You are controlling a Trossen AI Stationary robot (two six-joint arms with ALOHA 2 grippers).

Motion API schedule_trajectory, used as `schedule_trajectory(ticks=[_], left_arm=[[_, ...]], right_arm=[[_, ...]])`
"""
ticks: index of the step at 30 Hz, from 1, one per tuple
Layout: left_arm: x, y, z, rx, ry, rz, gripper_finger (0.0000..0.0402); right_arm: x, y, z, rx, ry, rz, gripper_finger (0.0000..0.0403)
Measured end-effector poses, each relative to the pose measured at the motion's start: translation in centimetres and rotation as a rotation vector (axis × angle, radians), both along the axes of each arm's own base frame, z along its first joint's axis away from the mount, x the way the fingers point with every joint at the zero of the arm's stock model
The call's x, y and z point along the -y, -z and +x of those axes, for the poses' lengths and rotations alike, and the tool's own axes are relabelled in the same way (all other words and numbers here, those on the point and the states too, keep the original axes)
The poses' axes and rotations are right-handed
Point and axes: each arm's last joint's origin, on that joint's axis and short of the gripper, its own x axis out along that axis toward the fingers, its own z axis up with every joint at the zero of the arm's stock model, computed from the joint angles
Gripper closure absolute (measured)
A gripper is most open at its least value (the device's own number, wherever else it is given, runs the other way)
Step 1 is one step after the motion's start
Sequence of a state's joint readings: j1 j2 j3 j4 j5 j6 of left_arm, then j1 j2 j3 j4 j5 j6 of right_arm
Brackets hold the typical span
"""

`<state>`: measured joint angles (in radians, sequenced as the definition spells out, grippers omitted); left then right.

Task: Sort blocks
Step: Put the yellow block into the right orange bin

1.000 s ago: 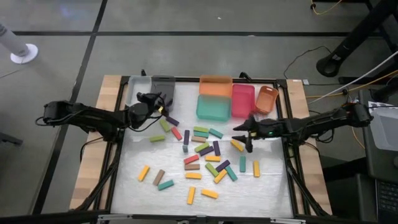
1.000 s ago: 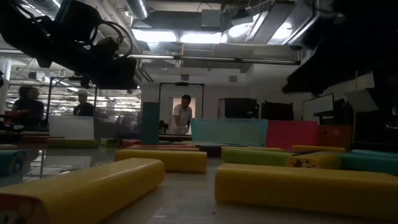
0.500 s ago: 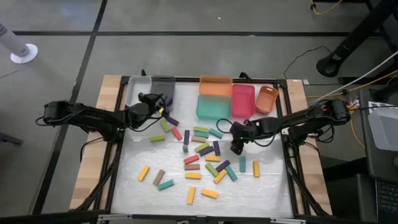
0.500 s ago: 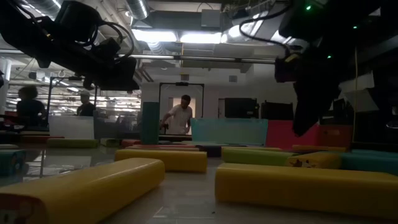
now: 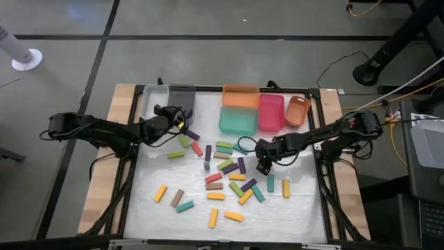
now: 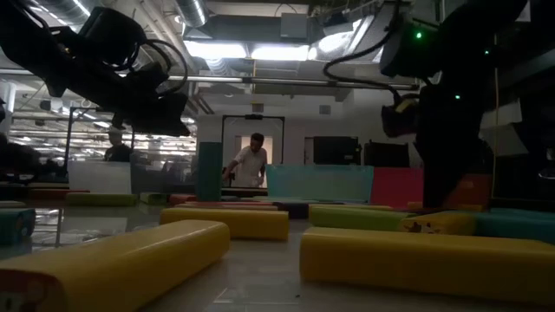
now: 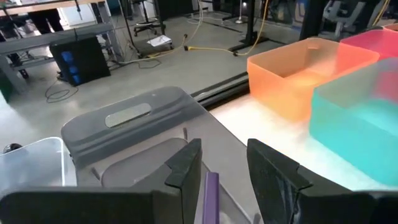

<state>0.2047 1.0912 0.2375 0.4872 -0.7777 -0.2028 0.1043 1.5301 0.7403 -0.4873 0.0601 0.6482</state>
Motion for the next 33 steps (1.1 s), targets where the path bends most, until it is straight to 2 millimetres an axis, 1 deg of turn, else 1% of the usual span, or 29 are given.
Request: schedule_trajectory(ticks=[3,6,8,12,13,17,20,23,27,33], left_arm=[[0.0,0.0,0.1,0.0,0.023,-0.009,0.0283],[0.1,0.1,0.1,-0.001,0.049,-0.02,0.0283],[0.1,0.1,0.1,-0.002,0.065,-0.026,0.0283],[0.2,0.1,0.2,0.003,0.091,-0.038,0.0283],[0.2,0.1,0.2,0.007,0.091,-0.04,0.0283],[0.2,0.1,0.2,0.03,0.087,-0.057,0.0283],[0.2,0.1,0.2,0.043,0.083,-0.066,0.0283],[0.2,0.1,0.2,0.043,0.083,-0.066,0.0283],[0.2,0.1,0.2,0.043,0.084,-0.066,0.0283],[0.3,0.1,0.3,0.044,0.101,-0.073,0.0283]], right_arm=[[0.0,0.6,0.2,-0.025,0.0,-0.011,0.0189],[0.0,1.1,0.2,-0.051,0.001,-0.013,0.0206],[0.0,1.1,0.2,-0.057,0.002,-0.014,0.0233],[0.0,0.8,0.1,-0.042,0.005,-0.019,0.0304],[0.1,0.6,0.0,-0.034,0.006,-0.022,0.0307],[0.1,-0.2,-0.3,-0.005,-0.002,-0.016,0.0307],[0.2,-1.5,-0.7,0.032,-0.018,-0.013,0.0307],[0.7,-2.5,-1.6,0.024,-0.001,-0.014,0.0307],[2.0,-3.9,-3.0,0.007,0.051,-0.034,0.0307],[4.8,-5.5,-5.4,-0.042,0.138,-0.118,0.0303]])
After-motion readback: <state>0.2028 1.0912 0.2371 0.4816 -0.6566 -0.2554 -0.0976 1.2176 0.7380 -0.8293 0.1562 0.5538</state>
